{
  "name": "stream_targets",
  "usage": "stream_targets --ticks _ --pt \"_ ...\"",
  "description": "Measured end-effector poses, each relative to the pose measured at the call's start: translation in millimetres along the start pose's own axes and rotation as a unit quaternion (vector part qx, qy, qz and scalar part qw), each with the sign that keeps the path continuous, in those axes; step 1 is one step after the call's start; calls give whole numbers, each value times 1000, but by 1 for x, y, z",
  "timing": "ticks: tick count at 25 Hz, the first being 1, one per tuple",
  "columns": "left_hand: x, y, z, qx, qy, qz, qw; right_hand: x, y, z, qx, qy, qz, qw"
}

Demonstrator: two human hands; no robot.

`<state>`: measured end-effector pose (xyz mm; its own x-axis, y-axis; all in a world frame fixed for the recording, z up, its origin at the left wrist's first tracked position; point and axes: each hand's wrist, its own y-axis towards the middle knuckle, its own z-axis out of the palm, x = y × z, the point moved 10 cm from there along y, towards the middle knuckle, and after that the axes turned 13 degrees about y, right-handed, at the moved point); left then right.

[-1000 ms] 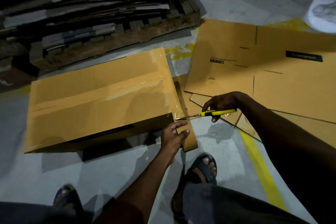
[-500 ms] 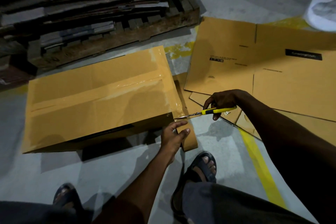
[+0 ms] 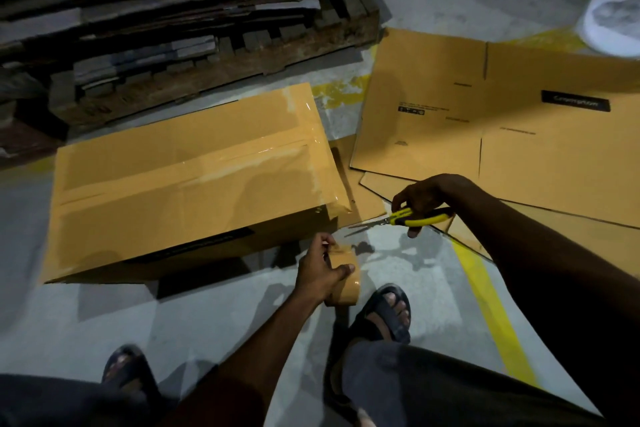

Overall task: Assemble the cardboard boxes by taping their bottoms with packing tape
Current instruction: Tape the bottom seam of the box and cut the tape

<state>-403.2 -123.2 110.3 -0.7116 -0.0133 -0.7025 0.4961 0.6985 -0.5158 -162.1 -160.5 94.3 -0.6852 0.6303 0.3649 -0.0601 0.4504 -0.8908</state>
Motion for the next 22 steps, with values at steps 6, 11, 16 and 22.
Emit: stream_targets --ticks 6,11,16,22 --pt "-6 0 -33 -5 20 23 1000 -6 -31 -20 -127 -42 82 988" --pt "-22 -13 -63 38 85 49 994 21 -84 -54 -381 -104 94 914" --pt "-52 -29 -142 14 102 88 991 108 -99 -55 -487 -8 7 873" --pt "-33 -26 -251 -42 117 56 991 236 -57 -34 -470 -28 -88 878"
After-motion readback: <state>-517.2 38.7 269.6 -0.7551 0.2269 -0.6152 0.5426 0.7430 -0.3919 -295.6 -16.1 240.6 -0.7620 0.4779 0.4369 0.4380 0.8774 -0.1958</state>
